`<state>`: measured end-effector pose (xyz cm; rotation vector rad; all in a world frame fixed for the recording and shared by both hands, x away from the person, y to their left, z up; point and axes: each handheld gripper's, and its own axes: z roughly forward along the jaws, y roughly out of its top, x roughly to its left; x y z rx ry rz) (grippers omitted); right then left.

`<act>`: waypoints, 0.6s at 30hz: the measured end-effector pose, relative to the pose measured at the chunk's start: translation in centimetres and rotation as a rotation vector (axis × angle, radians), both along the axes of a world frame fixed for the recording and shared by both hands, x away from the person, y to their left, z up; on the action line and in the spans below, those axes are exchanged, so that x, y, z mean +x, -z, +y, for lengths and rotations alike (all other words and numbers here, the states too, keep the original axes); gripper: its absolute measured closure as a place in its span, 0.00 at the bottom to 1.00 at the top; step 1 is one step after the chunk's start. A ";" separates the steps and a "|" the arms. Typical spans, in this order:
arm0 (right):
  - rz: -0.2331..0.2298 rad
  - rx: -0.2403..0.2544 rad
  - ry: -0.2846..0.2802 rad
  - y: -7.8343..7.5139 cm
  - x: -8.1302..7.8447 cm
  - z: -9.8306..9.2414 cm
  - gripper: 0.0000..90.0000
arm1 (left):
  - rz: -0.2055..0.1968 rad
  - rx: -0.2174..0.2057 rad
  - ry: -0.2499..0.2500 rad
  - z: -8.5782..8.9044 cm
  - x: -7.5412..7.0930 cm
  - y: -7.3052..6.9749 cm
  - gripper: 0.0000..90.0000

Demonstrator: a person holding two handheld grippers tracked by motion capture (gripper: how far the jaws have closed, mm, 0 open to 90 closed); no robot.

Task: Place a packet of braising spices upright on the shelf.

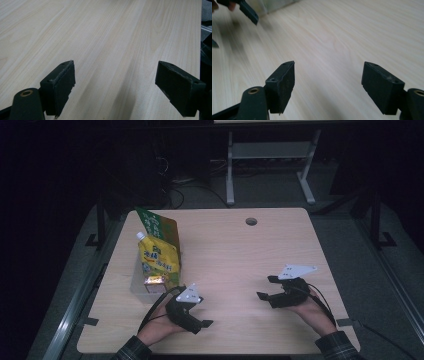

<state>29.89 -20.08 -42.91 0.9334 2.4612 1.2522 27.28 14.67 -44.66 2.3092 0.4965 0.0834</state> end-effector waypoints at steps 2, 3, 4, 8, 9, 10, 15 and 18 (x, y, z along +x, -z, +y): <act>0.001 -0.017 0.013 0.6 -0.5 -0.6 0.29 | 0.002 0.002 0.004 -0.1 0.0 0.1 0.17; 0.007 -0.015 0.021 0.8 -0.7 -0.8 0.29 | 0.003 0.006 0.009 -0.1 -0.1 0.1 0.17; 0.015 -0.012 0.024 1.0 -0.9 -1.1 0.28 | 0.004 0.001 0.015 -0.2 -0.1 0.2 0.17; 0.042 -0.014 0.043 2.0 -1.8 -2.0 0.27 | -0.005 0.003 0.034 -0.5 -0.3 0.4 0.17; 0.052 -0.014 0.051 2.2 -2.1 -2.2 0.27 | -0.003 0.009 0.038 -0.5 -0.3 0.4 0.17; 0.056 -0.015 0.052 2.3 -2.3 -2.4 0.27 | 0.000 0.008 0.036 -0.7 -0.4 0.6 0.17; 0.059 -0.026 0.048 2.5 -2.9 -2.7 0.26 | 0.006 0.020 0.052 -1.0 -0.3 0.7 0.17; 0.054 -0.025 0.045 2.5 -2.9 -2.6 0.26 | 0.006 0.019 0.056 -1.1 -0.3 0.9 0.17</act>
